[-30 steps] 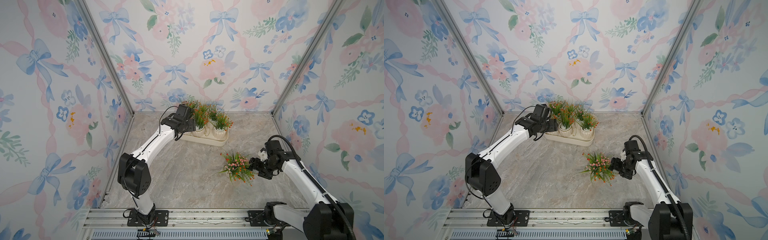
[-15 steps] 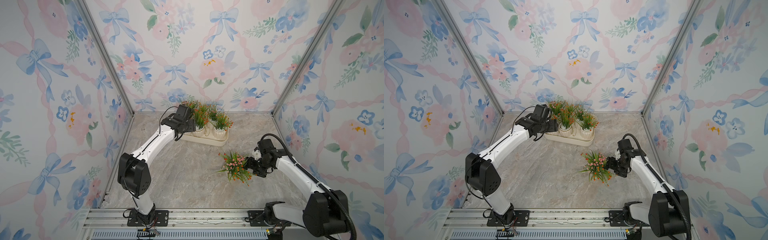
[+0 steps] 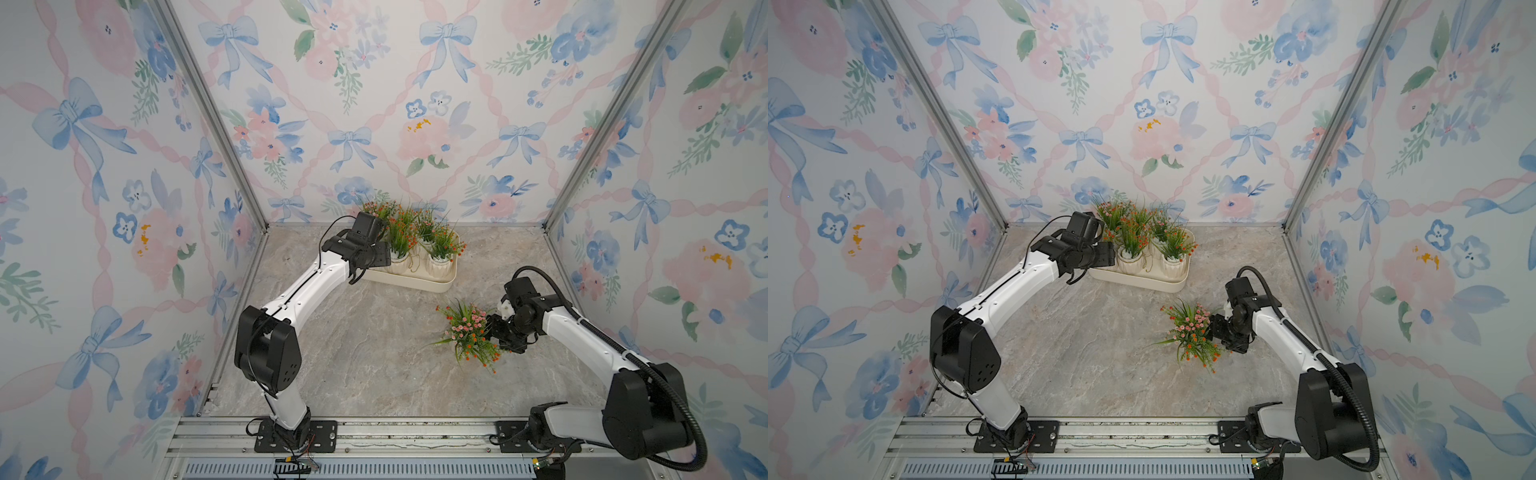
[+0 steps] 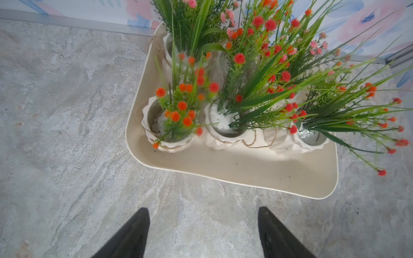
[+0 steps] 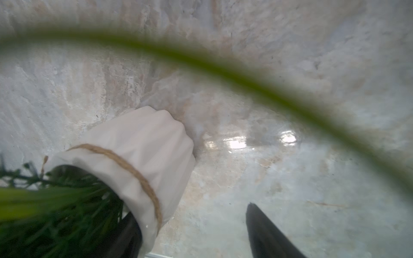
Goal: Put the potted gypsophila into the storage box
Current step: Pick up the baby's breath potted plant from the center of the board.
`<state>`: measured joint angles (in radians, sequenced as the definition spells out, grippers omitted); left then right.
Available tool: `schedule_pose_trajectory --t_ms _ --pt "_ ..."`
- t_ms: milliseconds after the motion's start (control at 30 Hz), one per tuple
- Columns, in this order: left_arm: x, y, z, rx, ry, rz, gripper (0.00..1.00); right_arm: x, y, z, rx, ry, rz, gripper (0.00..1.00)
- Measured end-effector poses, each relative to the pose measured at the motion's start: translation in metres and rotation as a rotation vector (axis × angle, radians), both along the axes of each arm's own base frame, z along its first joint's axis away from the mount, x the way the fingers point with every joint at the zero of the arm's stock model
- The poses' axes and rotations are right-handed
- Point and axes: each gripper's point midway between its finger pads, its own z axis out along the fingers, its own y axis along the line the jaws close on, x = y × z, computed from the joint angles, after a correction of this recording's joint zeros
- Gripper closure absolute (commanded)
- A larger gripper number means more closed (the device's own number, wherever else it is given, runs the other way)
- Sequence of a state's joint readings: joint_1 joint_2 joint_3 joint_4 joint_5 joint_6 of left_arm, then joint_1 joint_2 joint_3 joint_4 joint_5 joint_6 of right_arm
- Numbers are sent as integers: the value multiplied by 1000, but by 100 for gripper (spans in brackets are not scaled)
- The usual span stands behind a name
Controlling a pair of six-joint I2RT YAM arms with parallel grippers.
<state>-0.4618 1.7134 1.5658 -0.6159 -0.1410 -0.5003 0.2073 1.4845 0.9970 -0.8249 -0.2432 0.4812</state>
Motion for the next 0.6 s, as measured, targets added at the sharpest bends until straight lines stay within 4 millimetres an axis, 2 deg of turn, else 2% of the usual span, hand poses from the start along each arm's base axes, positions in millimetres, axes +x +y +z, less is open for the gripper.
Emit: schedule_pose_trajectory --t_ms 200,467,600 --pt "-11 7 9 -2 -17 6 22 4 5 0 -8 -6 12 44" --pt "-19 16 -6 15 16 16 22 11 10 1 -37 -12 34 47" --pt "-18 17 -6 14 16 18 21 16 14 1 -62 -16 50 49"
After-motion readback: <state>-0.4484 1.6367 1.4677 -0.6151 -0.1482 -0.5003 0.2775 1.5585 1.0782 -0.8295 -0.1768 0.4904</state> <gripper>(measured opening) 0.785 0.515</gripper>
